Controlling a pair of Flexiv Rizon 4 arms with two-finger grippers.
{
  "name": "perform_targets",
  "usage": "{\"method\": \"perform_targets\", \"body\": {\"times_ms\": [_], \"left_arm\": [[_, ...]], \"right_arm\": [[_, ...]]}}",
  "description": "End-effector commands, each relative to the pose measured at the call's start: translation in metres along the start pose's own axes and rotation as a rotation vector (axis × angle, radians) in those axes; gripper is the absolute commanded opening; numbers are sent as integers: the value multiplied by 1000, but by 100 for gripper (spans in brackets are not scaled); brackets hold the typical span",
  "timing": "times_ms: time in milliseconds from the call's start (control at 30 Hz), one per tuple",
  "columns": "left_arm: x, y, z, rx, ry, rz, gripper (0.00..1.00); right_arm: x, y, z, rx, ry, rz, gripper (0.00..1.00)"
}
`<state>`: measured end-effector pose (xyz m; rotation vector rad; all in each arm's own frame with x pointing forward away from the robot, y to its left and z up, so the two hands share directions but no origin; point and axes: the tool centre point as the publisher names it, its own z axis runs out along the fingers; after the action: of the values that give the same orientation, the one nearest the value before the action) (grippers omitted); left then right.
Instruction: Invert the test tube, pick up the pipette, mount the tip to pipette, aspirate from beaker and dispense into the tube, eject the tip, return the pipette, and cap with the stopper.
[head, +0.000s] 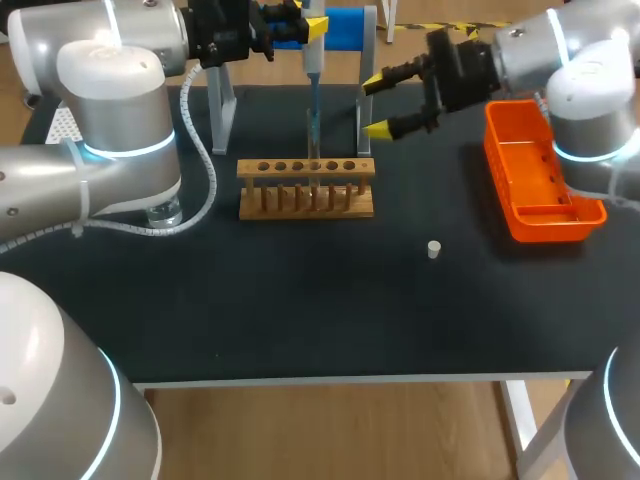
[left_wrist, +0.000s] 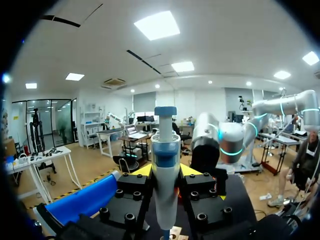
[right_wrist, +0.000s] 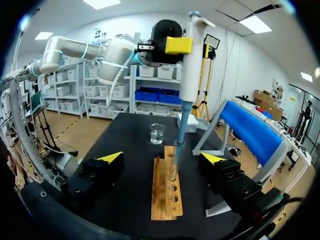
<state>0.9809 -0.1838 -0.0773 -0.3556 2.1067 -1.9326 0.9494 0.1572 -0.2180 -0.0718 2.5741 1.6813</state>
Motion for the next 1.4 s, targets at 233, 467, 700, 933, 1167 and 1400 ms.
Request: {"method": "perform_targets", "body": {"times_ms": [233, 467, 700, 933, 1167, 1400], "left_arm": [[1, 0, 0, 0, -2, 0, 0], [1, 0, 0, 0, -2, 0, 0], [1, 0, 0, 0, -2, 0, 0], [1, 0, 0, 0, -2, 0, 0], [1, 0, 0, 0, -2, 0, 0], [1, 0, 0, 0, -2, 0, 0]], "right_arm": [[-10, -26, 56, 47, -3, 35, 100], [-9, -37, 82, 105, -14, 55, 100], [-7, -42, 98, 146, -35, 63, 100], [-11, -50, 108, 178, -51, 70, 100], [-16, -56, 114, 188, -59, 78, 100], [-20, -58, 120, 196, -60, 86, 100]]}}
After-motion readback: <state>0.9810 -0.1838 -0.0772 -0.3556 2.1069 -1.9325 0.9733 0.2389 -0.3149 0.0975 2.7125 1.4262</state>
